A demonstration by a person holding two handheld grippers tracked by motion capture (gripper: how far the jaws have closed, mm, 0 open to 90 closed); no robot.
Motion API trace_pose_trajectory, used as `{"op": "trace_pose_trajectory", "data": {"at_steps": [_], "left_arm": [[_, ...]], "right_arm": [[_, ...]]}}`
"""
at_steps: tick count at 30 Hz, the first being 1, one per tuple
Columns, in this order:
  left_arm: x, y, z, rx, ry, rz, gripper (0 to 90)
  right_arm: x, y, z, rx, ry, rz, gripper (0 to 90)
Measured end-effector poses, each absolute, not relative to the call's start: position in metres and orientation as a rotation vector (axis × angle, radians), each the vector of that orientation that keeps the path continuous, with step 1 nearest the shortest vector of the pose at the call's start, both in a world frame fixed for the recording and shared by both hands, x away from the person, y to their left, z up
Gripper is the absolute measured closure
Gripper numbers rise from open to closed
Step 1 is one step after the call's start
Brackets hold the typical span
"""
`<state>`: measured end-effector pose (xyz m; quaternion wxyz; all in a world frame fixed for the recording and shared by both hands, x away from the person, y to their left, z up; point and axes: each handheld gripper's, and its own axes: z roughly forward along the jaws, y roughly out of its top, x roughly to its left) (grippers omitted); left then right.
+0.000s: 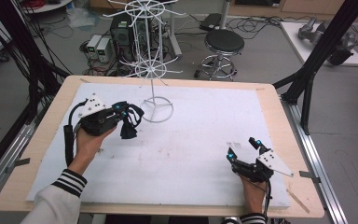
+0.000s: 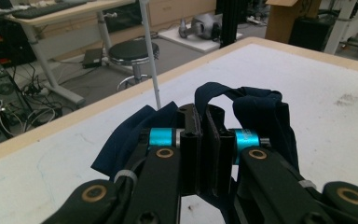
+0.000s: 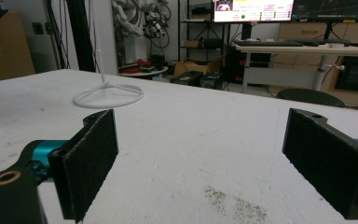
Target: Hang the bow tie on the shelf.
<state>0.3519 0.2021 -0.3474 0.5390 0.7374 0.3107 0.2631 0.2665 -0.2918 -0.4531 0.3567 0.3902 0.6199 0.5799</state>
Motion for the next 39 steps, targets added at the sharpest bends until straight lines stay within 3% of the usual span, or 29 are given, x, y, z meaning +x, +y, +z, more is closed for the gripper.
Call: {"op": "trace_pose_trajectory", "data": {"at_steps": [39], "left_arm": [[0.358, 0.185, -0.295, 1.639, 0.693, 0.744, 85.0]], "right_arm": [[0.266, -0.292, -0.453, 1.006, 1.601, 1.500, 9.4]]}}
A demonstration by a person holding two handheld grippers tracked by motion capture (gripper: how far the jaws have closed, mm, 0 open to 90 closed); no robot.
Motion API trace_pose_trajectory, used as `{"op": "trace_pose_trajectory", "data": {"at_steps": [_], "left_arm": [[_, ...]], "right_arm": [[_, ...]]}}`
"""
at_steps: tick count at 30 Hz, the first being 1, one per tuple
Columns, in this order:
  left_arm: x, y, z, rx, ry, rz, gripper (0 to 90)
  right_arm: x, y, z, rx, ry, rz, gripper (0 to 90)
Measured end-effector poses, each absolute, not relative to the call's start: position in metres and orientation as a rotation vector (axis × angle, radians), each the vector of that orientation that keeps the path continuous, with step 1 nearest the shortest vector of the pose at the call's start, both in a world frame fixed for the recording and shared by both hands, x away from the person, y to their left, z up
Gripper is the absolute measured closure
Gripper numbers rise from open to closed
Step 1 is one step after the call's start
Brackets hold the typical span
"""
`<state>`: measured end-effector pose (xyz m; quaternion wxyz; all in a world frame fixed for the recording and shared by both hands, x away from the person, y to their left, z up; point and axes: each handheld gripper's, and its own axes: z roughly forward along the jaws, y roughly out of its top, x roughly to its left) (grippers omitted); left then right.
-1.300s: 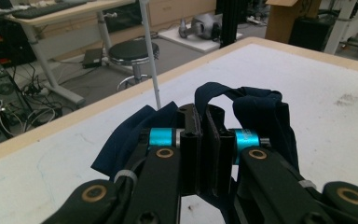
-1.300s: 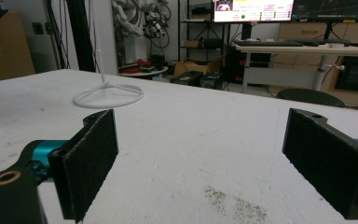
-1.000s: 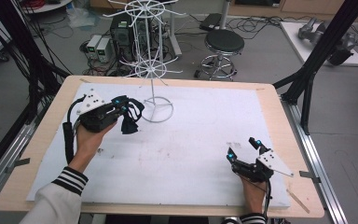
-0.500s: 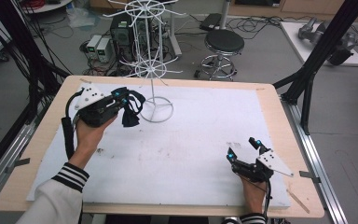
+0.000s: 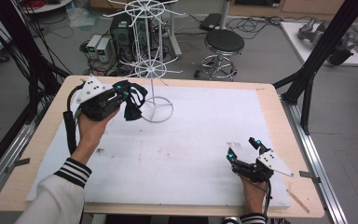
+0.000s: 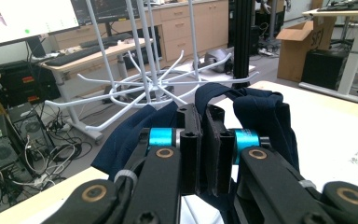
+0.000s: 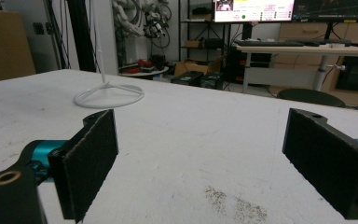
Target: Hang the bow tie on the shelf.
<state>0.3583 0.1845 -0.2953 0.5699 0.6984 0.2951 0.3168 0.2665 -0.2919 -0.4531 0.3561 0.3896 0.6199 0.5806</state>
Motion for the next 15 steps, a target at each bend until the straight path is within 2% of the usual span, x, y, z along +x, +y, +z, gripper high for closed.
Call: {"op": "trace_pose_trajectory", "data": {"at_steps": [15], "left_arm": [[0.372, 0.174, -0.288, 1.635, 0.710, 0.747, 84.9]], "right_arm": [[0.267, -0.292, -0.453, 1.006, 1.599, 1.502, 9.4]]}}
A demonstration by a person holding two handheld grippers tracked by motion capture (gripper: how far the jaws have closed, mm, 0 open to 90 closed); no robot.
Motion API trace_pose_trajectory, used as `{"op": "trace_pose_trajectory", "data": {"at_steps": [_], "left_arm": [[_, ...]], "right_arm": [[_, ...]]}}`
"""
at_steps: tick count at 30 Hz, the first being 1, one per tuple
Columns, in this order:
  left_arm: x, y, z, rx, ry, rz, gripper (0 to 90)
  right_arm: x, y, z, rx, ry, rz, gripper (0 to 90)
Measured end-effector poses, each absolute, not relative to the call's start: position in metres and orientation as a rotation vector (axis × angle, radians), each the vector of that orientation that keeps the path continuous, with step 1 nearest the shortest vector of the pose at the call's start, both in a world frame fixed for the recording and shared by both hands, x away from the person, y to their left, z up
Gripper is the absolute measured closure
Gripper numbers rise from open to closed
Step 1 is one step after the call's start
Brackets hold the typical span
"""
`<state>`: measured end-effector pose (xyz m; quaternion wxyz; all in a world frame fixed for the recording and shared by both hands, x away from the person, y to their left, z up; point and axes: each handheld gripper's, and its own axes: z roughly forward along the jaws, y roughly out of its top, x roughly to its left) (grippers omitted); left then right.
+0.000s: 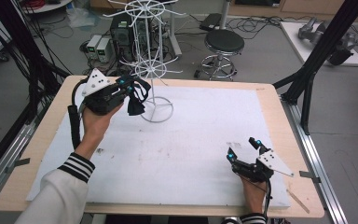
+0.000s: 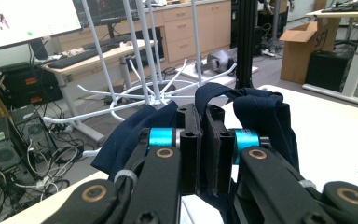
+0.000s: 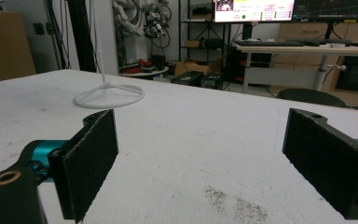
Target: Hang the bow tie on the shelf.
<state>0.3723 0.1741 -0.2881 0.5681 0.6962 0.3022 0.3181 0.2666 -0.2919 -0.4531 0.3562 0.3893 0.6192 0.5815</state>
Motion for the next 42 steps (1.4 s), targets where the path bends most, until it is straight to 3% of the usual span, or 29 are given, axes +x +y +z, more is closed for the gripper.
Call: {"op": "trace_pose_trajectory", "data": {"at_steps": [34, 42], "left_arm": [[0.399, 0.154, -0.283, 1.690, 0.770, 0.803, 84.6], [0.400, 0.151, -0.281, 1.711, 0.782, 0.858, 76.5]], "right_arm": [[0.266, -0.292, -0.453, 1.016, 1.599, 1.512, 9.4], [0.266, -0.292, -0.453, 1.011, 1.599, 1.511, 9.5]]}}
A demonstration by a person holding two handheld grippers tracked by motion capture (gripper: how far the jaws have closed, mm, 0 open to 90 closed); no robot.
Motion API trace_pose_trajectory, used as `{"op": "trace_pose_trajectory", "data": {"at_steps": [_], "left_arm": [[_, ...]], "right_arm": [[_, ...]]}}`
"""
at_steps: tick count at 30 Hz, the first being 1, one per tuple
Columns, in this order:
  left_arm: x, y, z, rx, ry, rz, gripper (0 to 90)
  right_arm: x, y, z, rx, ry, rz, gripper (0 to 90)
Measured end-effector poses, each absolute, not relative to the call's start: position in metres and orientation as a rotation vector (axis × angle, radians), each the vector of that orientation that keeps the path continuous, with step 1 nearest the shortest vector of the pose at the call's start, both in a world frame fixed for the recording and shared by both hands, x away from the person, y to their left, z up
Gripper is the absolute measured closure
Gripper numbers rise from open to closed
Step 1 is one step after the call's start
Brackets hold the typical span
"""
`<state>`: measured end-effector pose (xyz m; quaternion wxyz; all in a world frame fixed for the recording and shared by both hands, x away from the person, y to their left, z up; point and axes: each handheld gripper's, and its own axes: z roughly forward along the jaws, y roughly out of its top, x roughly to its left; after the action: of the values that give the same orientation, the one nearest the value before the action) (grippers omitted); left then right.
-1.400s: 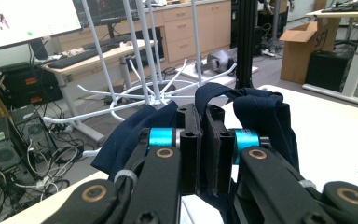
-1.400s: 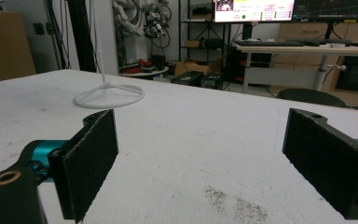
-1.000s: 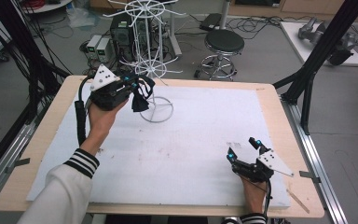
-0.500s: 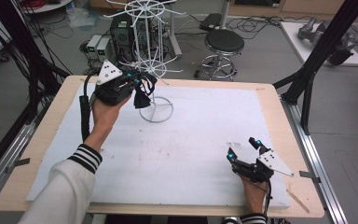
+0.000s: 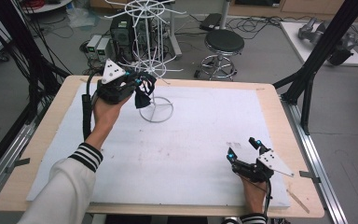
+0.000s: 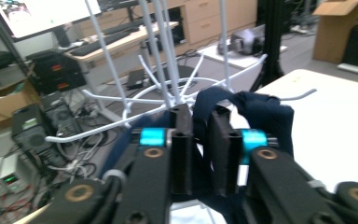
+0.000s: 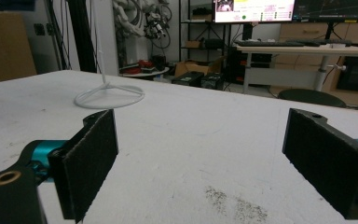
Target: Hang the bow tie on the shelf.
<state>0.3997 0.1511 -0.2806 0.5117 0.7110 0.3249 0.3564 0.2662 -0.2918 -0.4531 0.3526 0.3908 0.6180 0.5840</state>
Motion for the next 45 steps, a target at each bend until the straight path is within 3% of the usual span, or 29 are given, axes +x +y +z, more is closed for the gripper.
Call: {"op": "trace_pose_trajectory", "data": {"at_steps": [8, 20, 27, 34, 45], "left_arm": [[0.399, 0.152, -0.280, 1.707, 0.829, 0.912, 53.7], [0.392, 0.152, -0.276, 1.680, 0.818, 0.901, 42.3], [0.379, 0.160, -0.278, 1.637, 0.760, 0.842, 16.5], [0.344, 0.191, -0.294, 1.546, 0.655, 0.795, 14.2], [0.287, 0.244, -0.360, 1.455, 0.594, 0.797, 14.2]], "right_arm": [[0.266, -0.292, -0.453, 1.013, 1.599, 1.510, 9.5], [0.266, -0.292, -0.453, 1.008, 1.601, 1.505, 9.4], [0.266, -0.292, -0.453, 1.003, 1.599, 1.502, 9.4], [0.265, -0.292, -0.454, 1.005, 1.590, 1.515, 9.4], [0.265, -0.292, -0.454, 0.996, 1.589, 1.507, 9.4]]}}
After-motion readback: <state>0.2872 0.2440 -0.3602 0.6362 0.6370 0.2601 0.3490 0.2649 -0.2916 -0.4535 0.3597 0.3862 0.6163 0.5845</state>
